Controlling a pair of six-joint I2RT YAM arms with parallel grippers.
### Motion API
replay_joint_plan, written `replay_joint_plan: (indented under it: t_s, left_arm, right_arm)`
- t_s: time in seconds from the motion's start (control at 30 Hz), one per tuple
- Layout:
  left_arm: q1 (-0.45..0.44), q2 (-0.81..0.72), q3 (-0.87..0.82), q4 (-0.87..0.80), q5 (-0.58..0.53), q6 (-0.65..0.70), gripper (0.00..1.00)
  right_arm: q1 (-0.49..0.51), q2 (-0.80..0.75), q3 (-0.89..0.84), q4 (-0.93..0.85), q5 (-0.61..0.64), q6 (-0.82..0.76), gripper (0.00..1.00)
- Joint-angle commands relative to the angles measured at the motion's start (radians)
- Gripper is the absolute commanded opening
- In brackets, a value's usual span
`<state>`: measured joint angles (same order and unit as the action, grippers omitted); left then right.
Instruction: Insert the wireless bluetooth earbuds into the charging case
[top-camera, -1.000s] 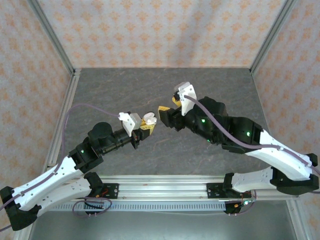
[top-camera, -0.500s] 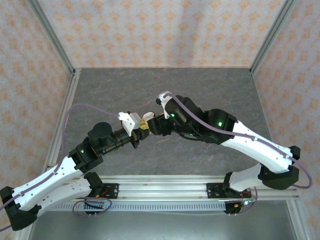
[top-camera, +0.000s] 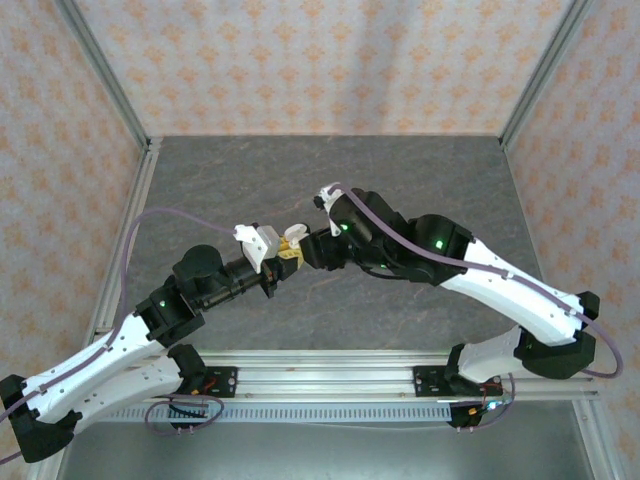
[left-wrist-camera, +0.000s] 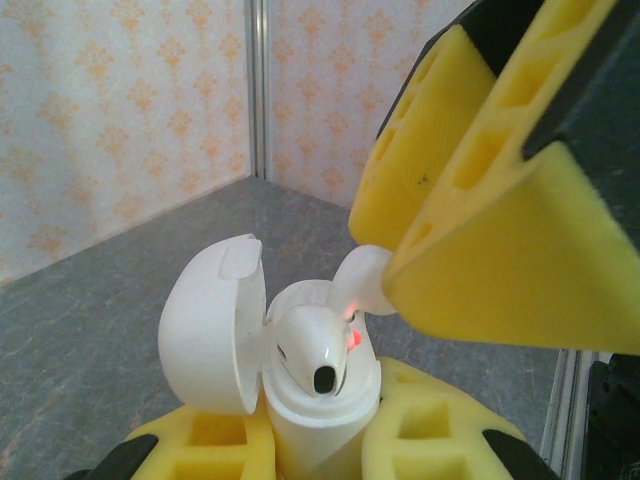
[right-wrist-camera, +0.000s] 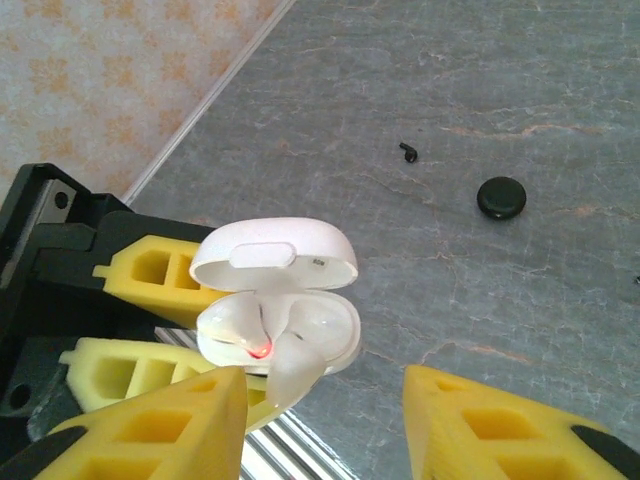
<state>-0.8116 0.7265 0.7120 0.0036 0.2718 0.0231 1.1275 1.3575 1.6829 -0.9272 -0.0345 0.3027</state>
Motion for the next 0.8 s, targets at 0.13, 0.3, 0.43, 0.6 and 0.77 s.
replay_joint_plan:
  t_s: [0.13, 0.3, 0.43, 0.6, 0.77]
  left_arm:
    - [-0.004, -0.019, 0.037, -0.002, -0.006, -0.012, 0.0]
    - [-0.004, -0.019, 0.036, 0.001, -0.006, -0.01, 0.0]
    - [-0.004, -0.019, 0.035, 0.003, -0.005, -0.012, 0.0]
    - [-0.004, -0.02, 0.034, 0.001, -0.001, -0.015, 0.0]
    - [-0.003, -0.022, 0.033, 0.002, 0.0, -0.016, 0.0]
  right_arm:
    - [-0.025, -0.002, 0.037, -0.035, -0.016, -0.023, 0.44]
    - [-0.036, -0.01, 0.037, -0.037, -0.016, -0.033, 0.44]
    - [-0.04, -0.012, 0.032, -0.036, -0.016, -0.039, 0.44]
    - [-0.044, -0.017, 0.014, -0.014, -0.048, -0.056, 0.44]
    - [-0.048, -0.032, -0.012, 0.015, -0.072, -0.065, 0.44]
